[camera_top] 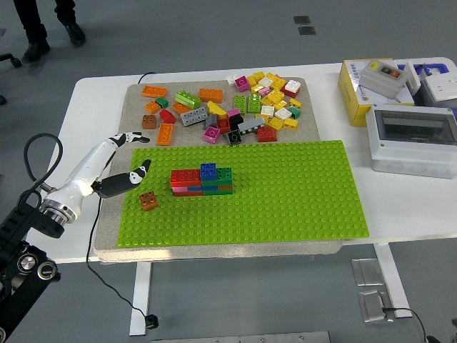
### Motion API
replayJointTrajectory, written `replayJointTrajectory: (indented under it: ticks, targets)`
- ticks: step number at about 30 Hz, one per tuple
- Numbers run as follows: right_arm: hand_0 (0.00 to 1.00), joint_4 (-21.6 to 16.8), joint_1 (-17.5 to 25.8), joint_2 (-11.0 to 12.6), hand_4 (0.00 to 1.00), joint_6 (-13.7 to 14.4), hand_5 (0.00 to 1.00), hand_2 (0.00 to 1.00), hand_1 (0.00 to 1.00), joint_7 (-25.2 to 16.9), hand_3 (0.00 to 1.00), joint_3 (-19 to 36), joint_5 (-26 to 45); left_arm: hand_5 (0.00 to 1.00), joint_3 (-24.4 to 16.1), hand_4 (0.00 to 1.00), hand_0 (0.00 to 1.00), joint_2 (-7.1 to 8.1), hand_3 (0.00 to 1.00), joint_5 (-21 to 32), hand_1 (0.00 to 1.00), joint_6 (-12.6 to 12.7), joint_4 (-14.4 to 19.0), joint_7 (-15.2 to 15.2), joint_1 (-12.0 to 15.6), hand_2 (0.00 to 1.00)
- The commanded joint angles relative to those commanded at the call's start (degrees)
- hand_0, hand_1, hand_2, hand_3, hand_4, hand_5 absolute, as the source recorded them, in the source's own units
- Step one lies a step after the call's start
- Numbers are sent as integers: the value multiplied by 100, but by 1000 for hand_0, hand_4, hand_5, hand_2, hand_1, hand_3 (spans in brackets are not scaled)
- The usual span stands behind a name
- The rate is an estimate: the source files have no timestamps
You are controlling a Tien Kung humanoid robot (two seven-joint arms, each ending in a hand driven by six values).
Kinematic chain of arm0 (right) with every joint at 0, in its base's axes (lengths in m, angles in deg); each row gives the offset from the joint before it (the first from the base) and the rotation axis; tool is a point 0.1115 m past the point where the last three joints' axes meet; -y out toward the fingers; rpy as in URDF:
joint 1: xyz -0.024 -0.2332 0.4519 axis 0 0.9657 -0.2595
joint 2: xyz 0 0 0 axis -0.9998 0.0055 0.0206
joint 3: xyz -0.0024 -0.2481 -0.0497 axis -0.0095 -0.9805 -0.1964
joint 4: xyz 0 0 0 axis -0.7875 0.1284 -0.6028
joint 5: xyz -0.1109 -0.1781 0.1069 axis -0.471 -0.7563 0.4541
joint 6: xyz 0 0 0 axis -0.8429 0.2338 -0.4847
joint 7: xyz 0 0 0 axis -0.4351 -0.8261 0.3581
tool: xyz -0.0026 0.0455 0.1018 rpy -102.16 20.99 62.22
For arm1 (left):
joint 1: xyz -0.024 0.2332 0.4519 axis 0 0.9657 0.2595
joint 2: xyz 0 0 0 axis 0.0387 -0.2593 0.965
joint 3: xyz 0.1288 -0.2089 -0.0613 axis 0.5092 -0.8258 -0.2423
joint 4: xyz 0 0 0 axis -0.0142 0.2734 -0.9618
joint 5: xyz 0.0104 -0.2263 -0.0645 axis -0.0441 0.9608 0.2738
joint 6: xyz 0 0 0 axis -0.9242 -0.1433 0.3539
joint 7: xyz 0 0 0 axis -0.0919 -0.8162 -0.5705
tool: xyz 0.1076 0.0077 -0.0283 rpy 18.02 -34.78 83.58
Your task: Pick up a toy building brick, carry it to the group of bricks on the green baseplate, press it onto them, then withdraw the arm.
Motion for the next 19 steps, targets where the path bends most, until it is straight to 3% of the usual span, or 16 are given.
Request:
replayJointTrajectory:
  ticks: [19]
  targets:
    - [743,0,21,-6,632,37,998,730,709,-8,796,-32,35,338,-87,560,937,-25,769,-87,898,-165,-32,-135,65,893]
